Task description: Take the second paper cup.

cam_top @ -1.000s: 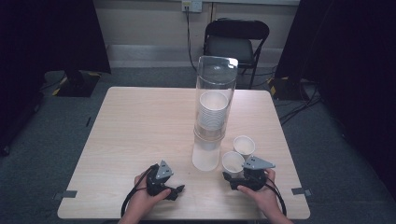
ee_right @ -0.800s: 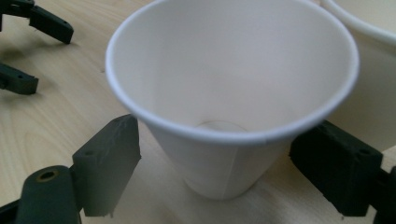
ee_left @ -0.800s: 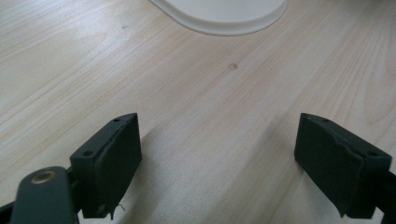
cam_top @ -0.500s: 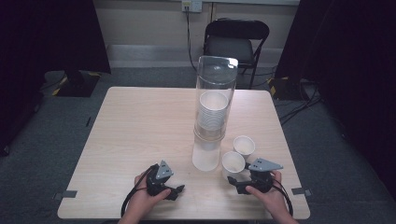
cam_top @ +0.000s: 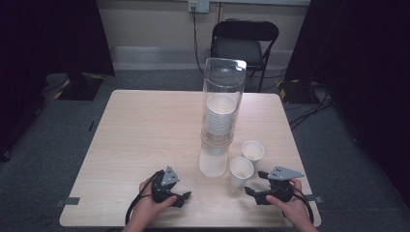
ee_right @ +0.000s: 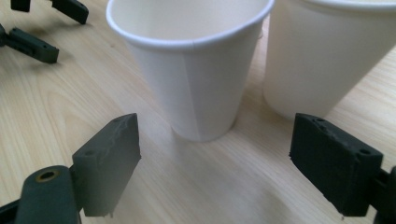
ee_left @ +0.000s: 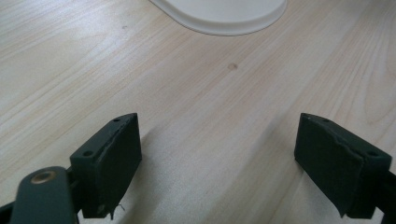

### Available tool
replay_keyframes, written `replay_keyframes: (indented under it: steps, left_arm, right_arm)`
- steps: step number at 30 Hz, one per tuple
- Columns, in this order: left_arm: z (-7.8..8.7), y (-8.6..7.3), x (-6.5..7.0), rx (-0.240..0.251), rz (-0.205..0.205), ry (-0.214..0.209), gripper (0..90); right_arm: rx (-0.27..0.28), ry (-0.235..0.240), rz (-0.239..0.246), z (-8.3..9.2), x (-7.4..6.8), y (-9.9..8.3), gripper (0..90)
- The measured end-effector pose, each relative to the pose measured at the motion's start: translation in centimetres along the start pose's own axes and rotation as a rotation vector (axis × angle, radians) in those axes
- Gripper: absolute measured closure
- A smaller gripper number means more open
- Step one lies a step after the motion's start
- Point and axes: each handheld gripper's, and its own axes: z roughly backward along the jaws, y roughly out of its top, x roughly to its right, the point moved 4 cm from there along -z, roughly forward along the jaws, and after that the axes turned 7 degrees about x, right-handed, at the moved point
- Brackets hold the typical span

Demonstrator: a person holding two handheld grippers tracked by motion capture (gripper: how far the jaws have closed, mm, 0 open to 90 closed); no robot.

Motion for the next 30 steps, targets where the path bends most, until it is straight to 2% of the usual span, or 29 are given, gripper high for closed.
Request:
replay_keyframes:
  steps: [2, 6, 13, 16, 27, 30]
  left_arm:
    - [0.0, 0.0, 0.0, 0.000, 0.001, 0.000, 14.3]
    - [0.0, 0.0, 0.0, 0.000, 0.001, 0.000, 14.3]
    - [0.0, 0.0, 0.0, 0.000, 0.000, -0.001, 14.3]
    - [0.0, 0.0, 0.0, 0.000, 0.000, -0.001, 14.3]
    - [0.0, 0.0, 0.0, 0.000, 0.000, 0.000, 14.3]
    - [0.0, 0.0, 0.0, 0.000, 0.000, 0.000, 14.3]
  right_arm:
    - [-0.005, 0.008, -0.003, 0.3, 0.2, -0.2, 15.8]
    - [-0.014, -0.011, 0.007, 1.1, 1.0, -0.7, 15.8]
    - [-0.031, -0.016, 0.010, 2.2, 1.9, -1.6, 15.8]
    - [-0.043, -0.024, 0.027, 2.5, 2.2, -1.9, 15.8]
    - [-0.067, -0.021, 0.021, 3.1, 3.0, -3.0, 15.7]
    - [-0.096, -0.033, 0.060, 3.0, 3.3, -3.6, 15.7]
